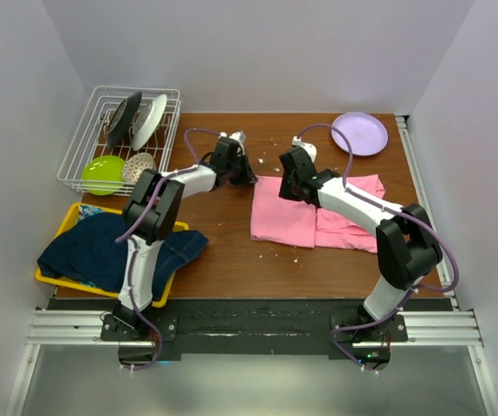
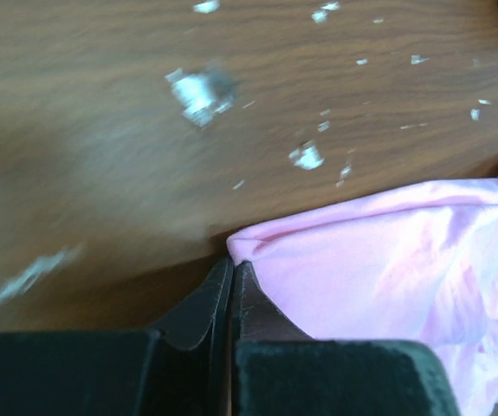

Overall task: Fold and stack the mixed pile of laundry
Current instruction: Fold the T-shirt at the center of the board.

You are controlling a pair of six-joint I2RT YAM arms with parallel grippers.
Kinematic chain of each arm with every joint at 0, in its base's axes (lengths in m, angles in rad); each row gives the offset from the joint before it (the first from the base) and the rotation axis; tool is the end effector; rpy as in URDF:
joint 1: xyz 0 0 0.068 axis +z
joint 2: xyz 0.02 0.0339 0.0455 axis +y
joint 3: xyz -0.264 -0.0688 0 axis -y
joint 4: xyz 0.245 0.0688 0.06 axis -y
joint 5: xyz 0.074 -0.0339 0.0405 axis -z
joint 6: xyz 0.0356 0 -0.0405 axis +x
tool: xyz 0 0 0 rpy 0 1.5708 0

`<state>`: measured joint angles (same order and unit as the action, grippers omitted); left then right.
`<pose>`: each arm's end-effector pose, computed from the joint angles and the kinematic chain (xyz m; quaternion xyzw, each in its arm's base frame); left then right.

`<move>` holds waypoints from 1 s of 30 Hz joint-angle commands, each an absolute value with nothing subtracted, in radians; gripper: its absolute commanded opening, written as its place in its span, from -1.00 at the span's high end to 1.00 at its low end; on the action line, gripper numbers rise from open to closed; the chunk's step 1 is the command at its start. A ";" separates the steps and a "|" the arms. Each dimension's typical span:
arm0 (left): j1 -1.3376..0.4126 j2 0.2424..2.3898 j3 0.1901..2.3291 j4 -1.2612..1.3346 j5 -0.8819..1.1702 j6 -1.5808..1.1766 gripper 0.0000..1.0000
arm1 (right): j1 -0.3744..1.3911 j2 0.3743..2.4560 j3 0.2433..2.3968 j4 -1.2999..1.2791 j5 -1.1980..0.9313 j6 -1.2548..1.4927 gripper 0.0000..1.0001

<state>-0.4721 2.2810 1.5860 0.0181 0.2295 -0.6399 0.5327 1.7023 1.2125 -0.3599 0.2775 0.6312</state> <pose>0.4447 -0.2362 0.1348 -0.0258 0.8968 -0.3143 0.3102 0.3241 0.1798 0.2316 0.0944 0.9232 0.0839 0.3630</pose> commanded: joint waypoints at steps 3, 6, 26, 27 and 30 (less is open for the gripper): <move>-0.399 2.031 1.284 0.018 -0.052 -0.699 1.00 | 0.652 1.643 1.220 -0.407 0.325 0.598 0.59; -0.385 1.958 1.183 0.038 -0.073 -0.703 1.00 | 0.733 1.647 1.209 -0.384 0.302 0.600 0.61; -0.376 1.950 1.147 0.045 -0.037 -0.712 1.00 | 1.026 1.871 1.226 -0.305 0.307 0.686 0.91; -0.376 1.951 1.149 0.043 -0.038 -0.713 1.00 | 1.026 1.874 1.223 -0.305 0.301 0.692 0.92; -0.374 1.953 1.160 0.038 -0.037 -0.712 1.00 | 1.038 1.867 1.212 -0.307 0.299 0.695 0.92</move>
